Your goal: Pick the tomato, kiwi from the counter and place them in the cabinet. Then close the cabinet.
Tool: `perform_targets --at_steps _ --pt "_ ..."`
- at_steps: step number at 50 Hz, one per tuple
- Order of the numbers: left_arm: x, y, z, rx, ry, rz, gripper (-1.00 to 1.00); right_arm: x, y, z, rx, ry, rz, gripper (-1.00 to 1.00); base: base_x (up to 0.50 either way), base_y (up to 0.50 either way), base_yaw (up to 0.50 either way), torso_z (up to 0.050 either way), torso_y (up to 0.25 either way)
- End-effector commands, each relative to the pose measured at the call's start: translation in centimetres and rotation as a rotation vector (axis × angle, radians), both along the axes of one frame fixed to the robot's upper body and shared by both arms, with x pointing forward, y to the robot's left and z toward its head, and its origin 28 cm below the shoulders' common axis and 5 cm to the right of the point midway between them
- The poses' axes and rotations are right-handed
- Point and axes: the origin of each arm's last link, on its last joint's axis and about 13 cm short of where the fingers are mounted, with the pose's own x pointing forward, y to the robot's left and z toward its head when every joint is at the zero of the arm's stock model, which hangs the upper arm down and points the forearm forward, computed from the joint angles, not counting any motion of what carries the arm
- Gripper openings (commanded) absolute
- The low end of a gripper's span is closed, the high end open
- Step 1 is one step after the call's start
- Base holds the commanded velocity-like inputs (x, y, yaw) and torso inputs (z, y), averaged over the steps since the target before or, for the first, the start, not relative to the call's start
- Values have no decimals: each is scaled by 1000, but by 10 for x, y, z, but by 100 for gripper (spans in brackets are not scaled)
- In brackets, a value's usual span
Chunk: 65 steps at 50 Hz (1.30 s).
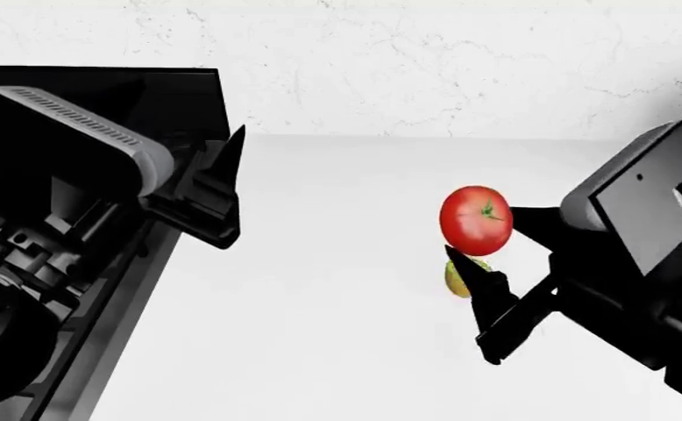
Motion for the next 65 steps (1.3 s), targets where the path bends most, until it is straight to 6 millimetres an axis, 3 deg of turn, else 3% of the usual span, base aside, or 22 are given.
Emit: perform_targets --at_steps 1,9,24,48,65 --pt "-2 0 -2 3 -2 -6 100 1 17 37 34 -224 4 -100 0 0 0 0 0" --pt "-2 0 -2 2 -1 -7 100 6 29 59 52 -352 -14 -100 0 0 0 0 0" --pt "-3 -2 -2 3 -3 -13 100 11 48 84 142 -530 38 -100 0 0 0 0 0" --pt "-1 -1 -7 -3 6 -12 100 1 70 118 235 -718 156 -100 0 0 0 0 0" --pt "-2 -1 -8 -4 9 -15 100 13 76 151 302 -877 43 -100 0 0 0 0 0"
